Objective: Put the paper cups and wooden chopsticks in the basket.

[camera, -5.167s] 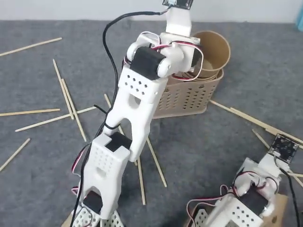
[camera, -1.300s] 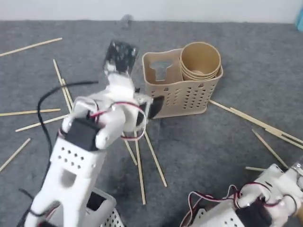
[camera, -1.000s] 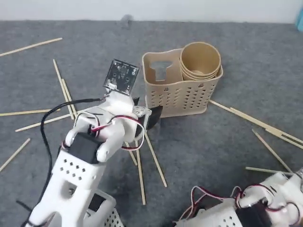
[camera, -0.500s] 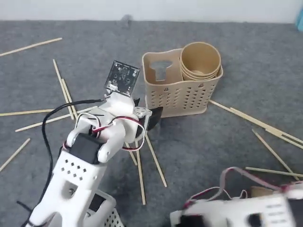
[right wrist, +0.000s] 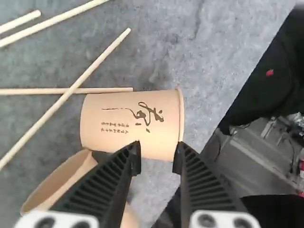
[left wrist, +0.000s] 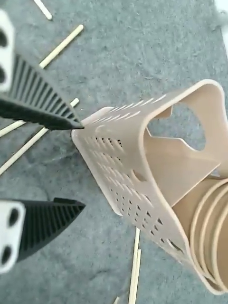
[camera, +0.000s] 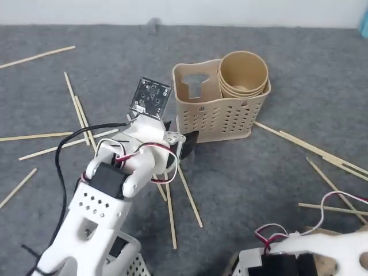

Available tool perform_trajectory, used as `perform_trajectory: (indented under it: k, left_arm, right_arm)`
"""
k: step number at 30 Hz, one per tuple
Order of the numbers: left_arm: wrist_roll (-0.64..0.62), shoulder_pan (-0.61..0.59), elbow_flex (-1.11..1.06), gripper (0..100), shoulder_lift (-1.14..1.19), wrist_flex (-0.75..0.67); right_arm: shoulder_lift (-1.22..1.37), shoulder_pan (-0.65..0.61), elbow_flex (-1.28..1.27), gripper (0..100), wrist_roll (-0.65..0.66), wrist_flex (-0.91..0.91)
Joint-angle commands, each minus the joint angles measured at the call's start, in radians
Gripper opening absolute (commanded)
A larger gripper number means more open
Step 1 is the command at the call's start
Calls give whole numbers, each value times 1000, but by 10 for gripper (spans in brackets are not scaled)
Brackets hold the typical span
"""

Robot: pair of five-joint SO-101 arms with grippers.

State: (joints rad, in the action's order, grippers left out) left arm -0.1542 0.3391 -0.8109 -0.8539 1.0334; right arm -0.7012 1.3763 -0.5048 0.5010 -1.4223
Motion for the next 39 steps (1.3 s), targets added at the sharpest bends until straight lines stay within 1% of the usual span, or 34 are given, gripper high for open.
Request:
perform_trajectory:
  k: [1,5,11,15,18,20,24,28,39]
  left_arm:
    - [15,-9,2,231,-25,-26]
    - [15,-6,-1,231,-23,-26]
    - [15,-9,-1,231,-23,-26]
    - [15,-9,-1,231,-23,-26]
    - [15,-8,-13,231,-26,-34]
    - [15,-8,-33,231,-28,-57]
    - [25,-9,-42,231,-28,-75]
    - [54,-3,-42,231,-23,-75]
    - [57,-2,-42,231,-23,-75]
  right_arm:
    - [16,12,55,121,57,-1]
    - [91,12,63,121,64,7]
    - [216,25,80,121,176,93]
    - [242,27,92,124,241,102]
    - [242,28,106,183,325,99]
    - [242,28,106,228,351,101]
    - [246,28,106,242,394,99]
    - [254,28,100,242,408,97]
    - [263,24,32,242,408,99]
